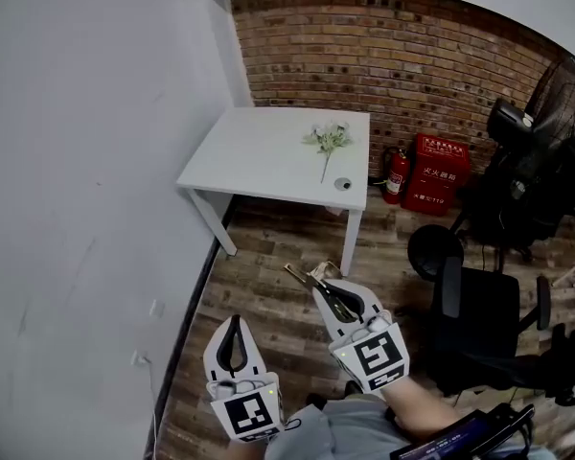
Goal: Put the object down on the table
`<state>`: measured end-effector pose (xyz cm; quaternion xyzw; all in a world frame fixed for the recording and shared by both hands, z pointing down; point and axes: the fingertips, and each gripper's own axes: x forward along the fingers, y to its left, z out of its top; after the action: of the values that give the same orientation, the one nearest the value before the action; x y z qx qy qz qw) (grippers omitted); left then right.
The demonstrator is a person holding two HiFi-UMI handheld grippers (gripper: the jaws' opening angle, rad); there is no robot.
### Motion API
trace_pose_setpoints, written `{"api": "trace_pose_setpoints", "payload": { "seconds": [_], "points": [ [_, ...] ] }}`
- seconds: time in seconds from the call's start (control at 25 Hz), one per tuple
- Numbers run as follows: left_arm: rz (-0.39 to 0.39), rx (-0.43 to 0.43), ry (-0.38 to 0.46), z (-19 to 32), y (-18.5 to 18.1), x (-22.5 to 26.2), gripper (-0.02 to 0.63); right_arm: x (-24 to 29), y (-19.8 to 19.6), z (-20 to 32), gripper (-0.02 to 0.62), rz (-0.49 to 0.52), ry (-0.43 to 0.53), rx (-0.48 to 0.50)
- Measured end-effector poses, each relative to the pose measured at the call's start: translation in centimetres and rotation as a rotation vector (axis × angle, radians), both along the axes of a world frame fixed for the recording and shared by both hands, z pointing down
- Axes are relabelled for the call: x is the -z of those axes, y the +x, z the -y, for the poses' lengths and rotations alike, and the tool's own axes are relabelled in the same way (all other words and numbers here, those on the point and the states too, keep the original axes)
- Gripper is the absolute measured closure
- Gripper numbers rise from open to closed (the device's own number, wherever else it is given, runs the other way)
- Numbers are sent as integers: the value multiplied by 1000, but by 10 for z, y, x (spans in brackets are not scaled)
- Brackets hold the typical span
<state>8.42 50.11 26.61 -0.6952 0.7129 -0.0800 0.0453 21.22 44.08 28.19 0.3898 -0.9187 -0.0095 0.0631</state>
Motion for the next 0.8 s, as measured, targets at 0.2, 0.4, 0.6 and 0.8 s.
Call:
{"api": "trace_pose_setpoints", "payload": {
  "seconds": [0.2,0.4,0.6,0.8],
  "points": [
    [-7,-20,-13,-5,-22,-17,597,-7,-19,-5,561,1,7,-27],
    [6,-42,-26,3,-30,-31,597,-19,-19,0,561,-14,2,-52],
    [-11,-53,-63,23,-27,-46,597,-23,-22,18,561,-2,-31,-56],
    [-2,-41,-73,54,-36,-52,597,-31,-28,51,561,7,-53,-52]
  ]
}}
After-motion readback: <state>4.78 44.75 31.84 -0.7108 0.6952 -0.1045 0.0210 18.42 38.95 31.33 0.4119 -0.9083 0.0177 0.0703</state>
